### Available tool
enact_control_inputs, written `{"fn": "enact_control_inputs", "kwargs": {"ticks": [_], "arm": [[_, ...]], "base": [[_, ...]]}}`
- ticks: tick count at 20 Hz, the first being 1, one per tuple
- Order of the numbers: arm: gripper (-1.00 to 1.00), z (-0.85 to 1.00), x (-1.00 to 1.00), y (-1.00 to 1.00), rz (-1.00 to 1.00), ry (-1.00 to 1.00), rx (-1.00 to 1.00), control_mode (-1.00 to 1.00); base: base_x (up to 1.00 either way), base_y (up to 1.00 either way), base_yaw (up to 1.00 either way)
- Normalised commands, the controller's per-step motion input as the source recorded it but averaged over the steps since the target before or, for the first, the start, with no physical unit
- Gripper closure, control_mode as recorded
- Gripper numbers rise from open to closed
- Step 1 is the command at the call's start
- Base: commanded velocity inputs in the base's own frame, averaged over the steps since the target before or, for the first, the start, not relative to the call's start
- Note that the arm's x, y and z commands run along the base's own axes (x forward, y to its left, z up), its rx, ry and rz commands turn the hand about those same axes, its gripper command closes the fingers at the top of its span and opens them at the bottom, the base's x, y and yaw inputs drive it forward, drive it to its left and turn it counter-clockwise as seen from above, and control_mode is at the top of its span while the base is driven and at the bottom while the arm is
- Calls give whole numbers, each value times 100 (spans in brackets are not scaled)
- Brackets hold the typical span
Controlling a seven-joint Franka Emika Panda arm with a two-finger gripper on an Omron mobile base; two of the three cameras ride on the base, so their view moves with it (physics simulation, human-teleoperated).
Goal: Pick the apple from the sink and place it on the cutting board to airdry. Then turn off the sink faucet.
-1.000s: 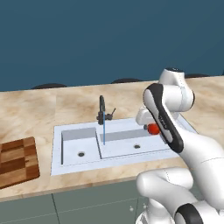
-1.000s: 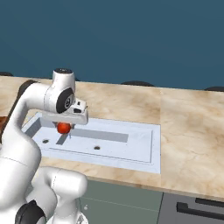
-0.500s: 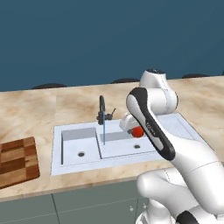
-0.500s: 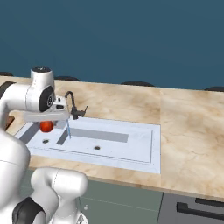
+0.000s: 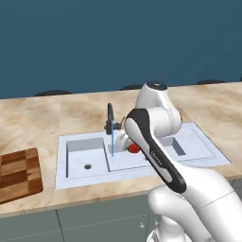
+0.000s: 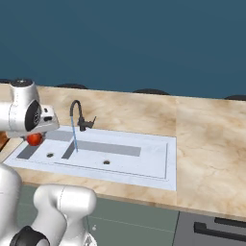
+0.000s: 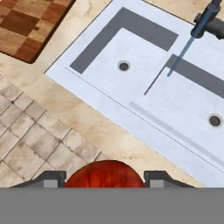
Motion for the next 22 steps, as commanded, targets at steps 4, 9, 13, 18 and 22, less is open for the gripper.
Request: {"fn": "enact_control_inputs", "kwargs": {"ticks": [4, 9, 13, 18, 22], "arm": [[100, 0, -5, 52, 1, -12, 2, -100], [100, 0, -25, 47, 2, -17, 0, -100], [100, 0, -21, 43, 0, -14, 4, -100], [100, 0, -13, 31, 0, -5, 22, -100], [100, 2, 0, 35, 0, 0, 20, -100]], "base": [[0, 0, 0], [0, 0, 0], [0, 0, 0], [0, 0, 0], [0, 0, 0]]}}
